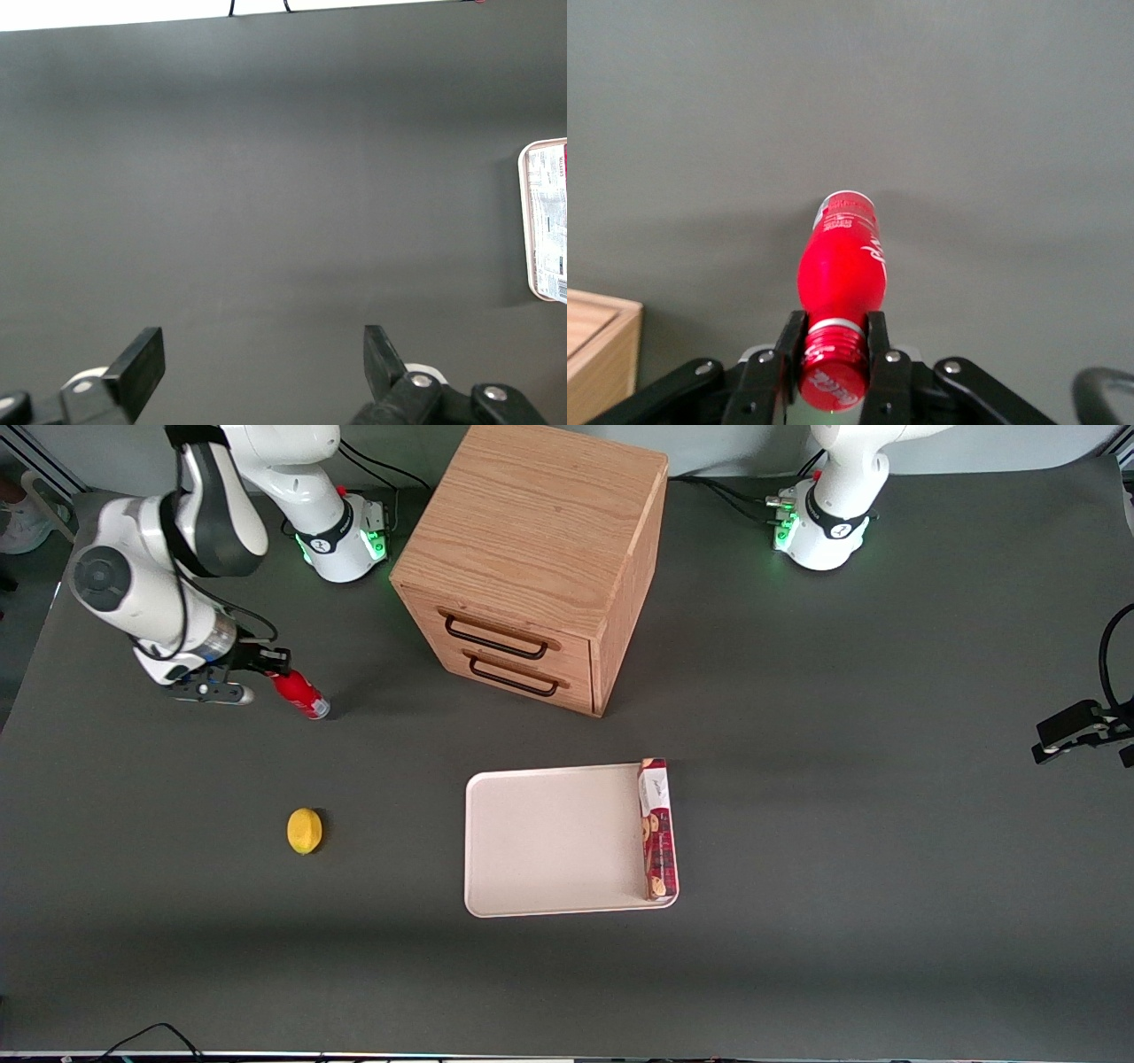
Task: Place coke bottle on tray
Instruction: 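Lift the red bottle with the right gripper toward the white tray, then lower the red bottle onto the white tray and open the right gripper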
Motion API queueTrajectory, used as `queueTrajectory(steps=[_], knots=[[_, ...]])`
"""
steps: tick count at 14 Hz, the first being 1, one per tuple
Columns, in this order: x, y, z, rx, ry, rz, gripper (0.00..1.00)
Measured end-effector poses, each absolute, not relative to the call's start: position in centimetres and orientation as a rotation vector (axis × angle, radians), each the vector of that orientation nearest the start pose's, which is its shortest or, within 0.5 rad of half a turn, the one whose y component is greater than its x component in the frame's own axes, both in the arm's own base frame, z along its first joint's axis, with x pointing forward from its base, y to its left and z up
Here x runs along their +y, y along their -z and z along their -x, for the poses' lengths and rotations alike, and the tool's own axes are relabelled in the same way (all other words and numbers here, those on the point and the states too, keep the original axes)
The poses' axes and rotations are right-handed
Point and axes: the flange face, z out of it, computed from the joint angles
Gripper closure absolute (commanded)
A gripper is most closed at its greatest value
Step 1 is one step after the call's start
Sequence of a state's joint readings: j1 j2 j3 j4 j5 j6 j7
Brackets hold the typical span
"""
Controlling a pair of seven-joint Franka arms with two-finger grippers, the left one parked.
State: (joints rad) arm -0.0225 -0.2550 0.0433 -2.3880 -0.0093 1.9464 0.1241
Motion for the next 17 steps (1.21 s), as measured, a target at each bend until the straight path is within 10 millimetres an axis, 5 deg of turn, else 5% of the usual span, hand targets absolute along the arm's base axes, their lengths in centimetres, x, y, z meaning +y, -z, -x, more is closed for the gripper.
queueTrajectory(steps=[6, 9, 11, 13, 17], knots=[[0.0, -62.9, -47.1, 0.018, -0.239, 3.138, 0.97], [3.7, -69.2, -49.6, -0.033, -0.279, 3.113, 0.97], [9.2, -69.4, -52.2, -0.023, -0.291, 3.112, 0.97], [15.3, -67.5, -54.4, 0.045, -0.316, 3.099, 0.96], [24.4, -59.1, -58.7, 0.260, -0.362, 3.068, 0.94]])
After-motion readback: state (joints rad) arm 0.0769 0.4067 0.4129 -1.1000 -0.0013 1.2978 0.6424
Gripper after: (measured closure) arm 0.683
